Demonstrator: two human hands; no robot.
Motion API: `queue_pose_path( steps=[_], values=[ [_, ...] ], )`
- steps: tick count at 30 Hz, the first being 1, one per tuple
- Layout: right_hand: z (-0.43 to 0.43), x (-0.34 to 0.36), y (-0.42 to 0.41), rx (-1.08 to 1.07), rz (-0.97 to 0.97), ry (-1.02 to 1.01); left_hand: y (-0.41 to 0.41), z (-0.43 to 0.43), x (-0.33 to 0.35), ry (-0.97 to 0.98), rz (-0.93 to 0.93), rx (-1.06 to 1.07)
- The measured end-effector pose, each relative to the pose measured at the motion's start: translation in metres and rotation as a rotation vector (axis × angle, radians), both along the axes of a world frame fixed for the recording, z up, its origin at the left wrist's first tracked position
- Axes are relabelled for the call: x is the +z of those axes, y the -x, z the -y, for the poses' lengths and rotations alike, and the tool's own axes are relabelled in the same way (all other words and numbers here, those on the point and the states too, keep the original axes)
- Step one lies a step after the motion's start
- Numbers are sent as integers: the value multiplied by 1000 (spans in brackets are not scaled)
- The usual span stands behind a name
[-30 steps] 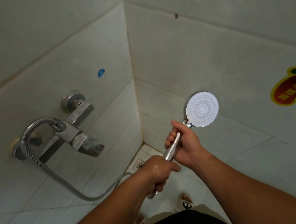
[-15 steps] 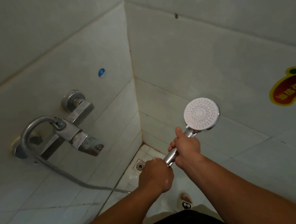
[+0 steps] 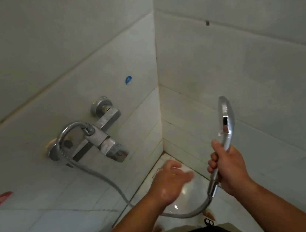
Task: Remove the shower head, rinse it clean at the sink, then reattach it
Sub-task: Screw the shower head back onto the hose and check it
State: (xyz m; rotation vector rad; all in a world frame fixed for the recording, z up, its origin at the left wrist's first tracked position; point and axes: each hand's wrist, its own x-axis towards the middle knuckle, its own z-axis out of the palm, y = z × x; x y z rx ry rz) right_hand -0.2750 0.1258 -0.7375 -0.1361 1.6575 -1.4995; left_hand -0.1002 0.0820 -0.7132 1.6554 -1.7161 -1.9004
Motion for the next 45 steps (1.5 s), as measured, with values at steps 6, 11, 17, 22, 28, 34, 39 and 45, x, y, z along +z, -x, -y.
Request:
queue_pose_path(
  steps=[6, 11, 17, 22, 28, 34, 39, 45],
  values=[
    [-12, -1, 23, -8, -46, -17, -92, 27, 6, 281, -18, 683],
    [-13, -3, 25, 49, -103, -16, -89, 24, 22, 599, 149, 539],
    [-2, 1, 15, 36, -198, 3, -91, 33, 13, 747, 232, 579],
    [1, 2, 12, -69, -216, 10, -95, 34, 9, 830, 247, 539],
    [-1, -1, 15, -168, -211, 19, -98, 39, 1, 887, 276, 483],
    [-2, 0, 13, -204, -190, 14, -100, 41, 2, 856, 292, 460],
    [-3, 0, 14, -212, -208, 3, -96, 36, 9, 766, 234, 489],
    [-3, -3, 14, -217, -220, -8, -96, 34, 17, 724, 221, 503]
  ],
)
